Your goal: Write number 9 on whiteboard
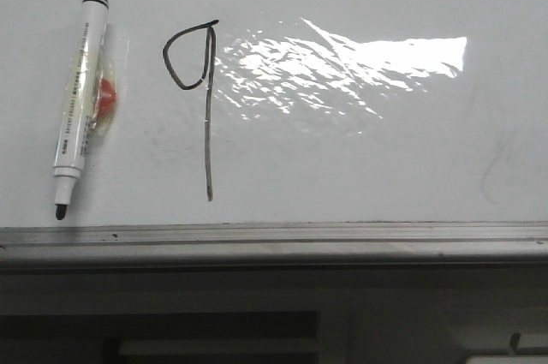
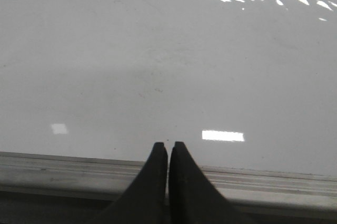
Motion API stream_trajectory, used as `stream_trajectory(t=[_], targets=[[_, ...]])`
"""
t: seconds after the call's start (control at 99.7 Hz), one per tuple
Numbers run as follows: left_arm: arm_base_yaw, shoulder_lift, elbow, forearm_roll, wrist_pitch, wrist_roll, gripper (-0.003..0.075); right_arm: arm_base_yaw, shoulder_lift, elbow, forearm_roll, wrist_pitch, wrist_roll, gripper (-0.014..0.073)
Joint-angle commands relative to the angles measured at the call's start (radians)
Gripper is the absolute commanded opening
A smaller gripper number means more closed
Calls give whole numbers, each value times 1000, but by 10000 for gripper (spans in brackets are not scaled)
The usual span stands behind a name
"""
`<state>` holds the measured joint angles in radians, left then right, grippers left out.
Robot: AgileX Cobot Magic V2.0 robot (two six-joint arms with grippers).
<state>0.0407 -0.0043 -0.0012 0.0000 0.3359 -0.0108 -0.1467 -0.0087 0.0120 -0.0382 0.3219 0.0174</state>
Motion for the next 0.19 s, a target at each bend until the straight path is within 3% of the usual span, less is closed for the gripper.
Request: stream_trajectory(t=[0.0,0.181], targets=[[-5,-27,20,-8,-43,-3,-20,-8,-18,27,-6,-11,-7,-62],[-5,-27,20,-8,-43,-3,-20,-8,-18,27,-6,-11,-7,-62]])
